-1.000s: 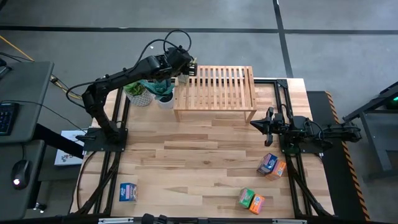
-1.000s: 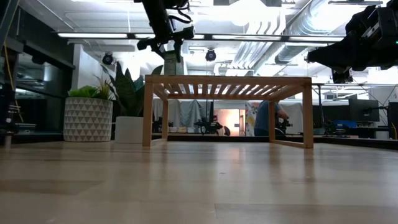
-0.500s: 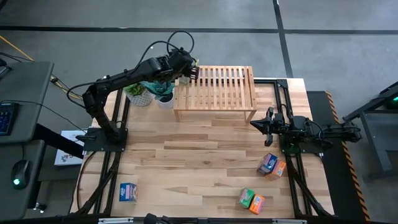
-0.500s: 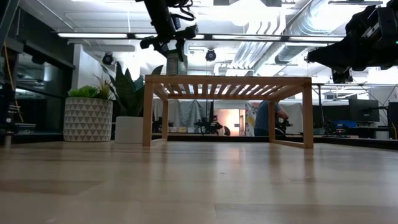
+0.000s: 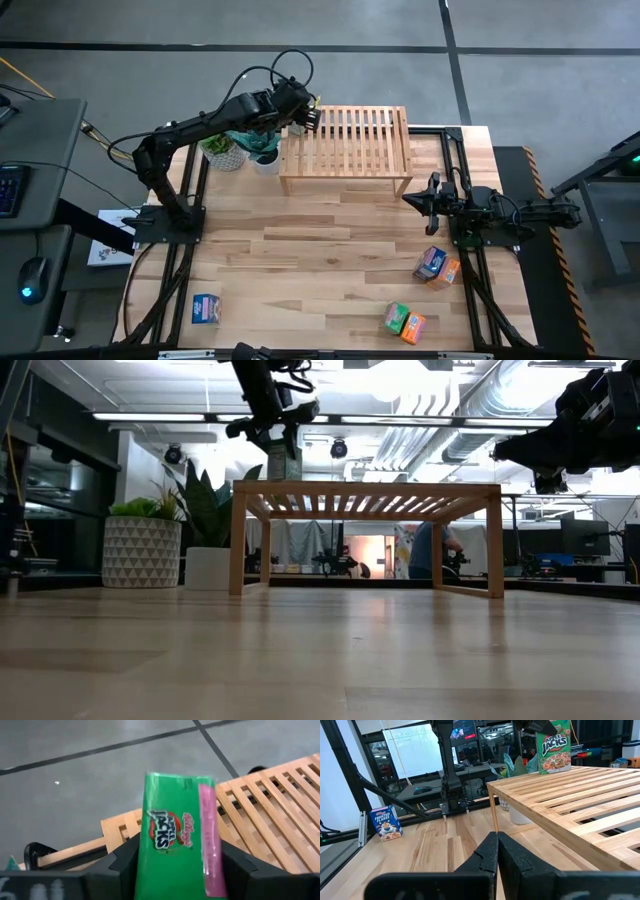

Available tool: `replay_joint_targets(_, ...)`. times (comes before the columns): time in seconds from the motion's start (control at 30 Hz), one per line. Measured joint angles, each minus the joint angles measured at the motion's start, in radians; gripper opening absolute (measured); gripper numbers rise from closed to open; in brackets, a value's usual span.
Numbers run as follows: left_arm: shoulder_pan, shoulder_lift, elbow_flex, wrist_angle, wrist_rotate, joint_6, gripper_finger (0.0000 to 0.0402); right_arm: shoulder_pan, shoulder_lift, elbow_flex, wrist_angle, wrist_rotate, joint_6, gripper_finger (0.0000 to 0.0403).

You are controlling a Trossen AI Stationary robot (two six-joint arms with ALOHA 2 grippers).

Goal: Stack cereal on shelf
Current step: Put the left green cereal box on the shelf

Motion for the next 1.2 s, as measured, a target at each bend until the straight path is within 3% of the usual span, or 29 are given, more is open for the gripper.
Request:
replay_joint_targets(0.23, 0.000, 0.000, -0.001, -0.002, 0.010, 0.013, 0.0254, 0.000, 0.000, 0.000, 0.000, 0.000, 0.000, 0.0000)
replay_joint_targets(0.4, 0.000, -0.001, -0.001, -0.001, 0.032, 0.013, 0.0280, 0.000, 0.000, 0.000, 0.000, 0.000, 0.000, 0.0000)
replay_joint_targets(1.2, 0.002, -0.101, 0.001, 0.030, 0.023, 0.039, 0.0280, 0.000, 0.000, 0.000, 0.000, 0.000, 0.000, 0.0000)
